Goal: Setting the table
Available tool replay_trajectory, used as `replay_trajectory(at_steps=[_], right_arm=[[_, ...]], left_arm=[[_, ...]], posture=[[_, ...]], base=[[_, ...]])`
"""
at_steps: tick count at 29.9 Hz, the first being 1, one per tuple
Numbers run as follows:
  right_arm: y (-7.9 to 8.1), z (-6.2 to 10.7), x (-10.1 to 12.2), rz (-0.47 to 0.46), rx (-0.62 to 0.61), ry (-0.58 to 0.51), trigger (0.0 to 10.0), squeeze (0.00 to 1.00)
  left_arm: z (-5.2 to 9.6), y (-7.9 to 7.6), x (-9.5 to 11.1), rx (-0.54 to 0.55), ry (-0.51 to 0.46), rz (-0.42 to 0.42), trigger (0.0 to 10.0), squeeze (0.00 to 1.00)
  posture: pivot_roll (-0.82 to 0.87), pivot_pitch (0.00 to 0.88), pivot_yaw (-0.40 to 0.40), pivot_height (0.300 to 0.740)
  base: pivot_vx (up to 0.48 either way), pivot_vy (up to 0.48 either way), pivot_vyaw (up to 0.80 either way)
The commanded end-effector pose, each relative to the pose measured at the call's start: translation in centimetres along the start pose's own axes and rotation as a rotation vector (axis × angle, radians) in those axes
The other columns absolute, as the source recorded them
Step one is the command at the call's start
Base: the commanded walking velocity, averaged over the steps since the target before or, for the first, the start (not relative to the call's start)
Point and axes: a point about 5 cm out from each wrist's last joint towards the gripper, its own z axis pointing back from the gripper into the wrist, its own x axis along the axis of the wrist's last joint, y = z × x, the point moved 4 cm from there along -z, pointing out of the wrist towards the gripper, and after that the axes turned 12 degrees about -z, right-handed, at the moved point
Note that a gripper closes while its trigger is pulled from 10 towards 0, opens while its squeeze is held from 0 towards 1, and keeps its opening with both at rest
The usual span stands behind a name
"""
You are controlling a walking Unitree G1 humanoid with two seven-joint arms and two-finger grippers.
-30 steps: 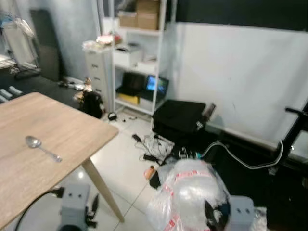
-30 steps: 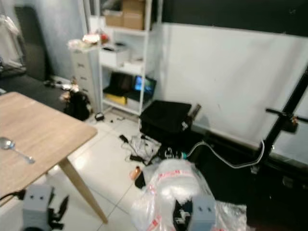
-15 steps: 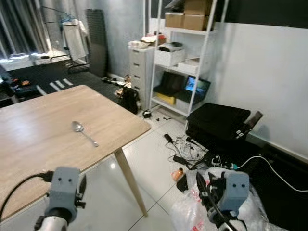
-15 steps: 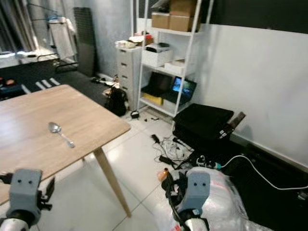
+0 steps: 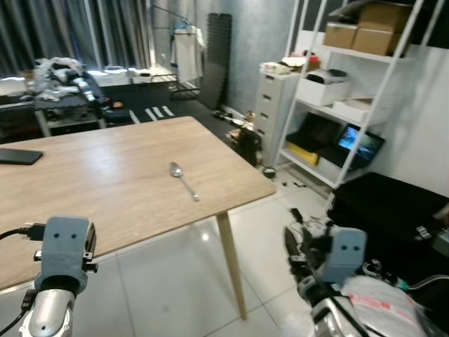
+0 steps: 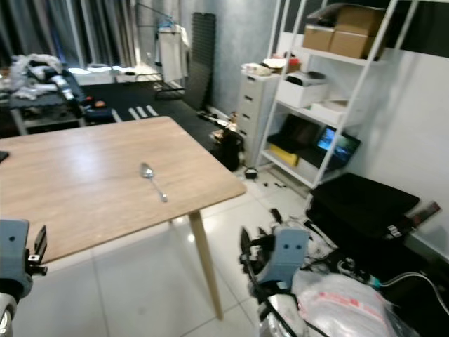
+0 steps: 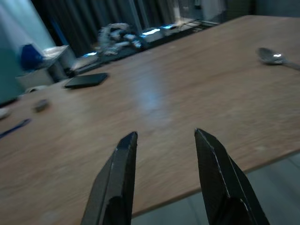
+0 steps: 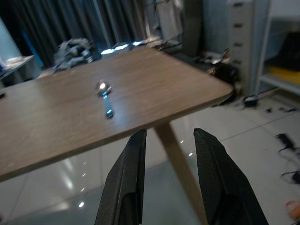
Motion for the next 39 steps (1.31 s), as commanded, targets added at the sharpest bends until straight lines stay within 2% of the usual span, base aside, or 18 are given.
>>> replay_trajectory(at_steps=[1, 8, 12, 39], right_arm=[[-0.64, 0.21, -0.43, -0.005, -0.024, 0.022, 10.0, 0.00], [-0.75, 0.25, -0.64, -0.001, -0.028, 0.032, 10.0, 0.00], [-0.63, 0.17, -0.62, -0.001, -0.025, 0.033, 10.0, 0.00], [-0.60, 0.25, -0.47, 0.001, -0.020, 0.028, 10.0, 0.00]], left_arm=[[0.14, 0.03, -0.09, 0.004, 0.009, -0.001, 10.0, 0.00], [0.31, -0.43, -0.24, -0.009, 0.016, 0.010, 10.0, 0.00], [0.18, -0.52, -0.01, -0.011, 0.004, 0.023, 10.0, 0.00], [-0.13, -0.43, 0.09, 0.003, 0.005, 0.031, 10.0, 0.00]], posture=[[0.07, 0.001, 0.024, 0.740], [0.07, 0.001, 0.024, 0.740], [0.07, 0.001, 0.022, 0.740], [0.07, 0.007, 0.023, 0.740]], base=[[0.000, 0.000, 0.78], [0.000, 0.000, 0.77], [0.065, 0.000, 0.10], [0.449, 0.000, 0.00]])
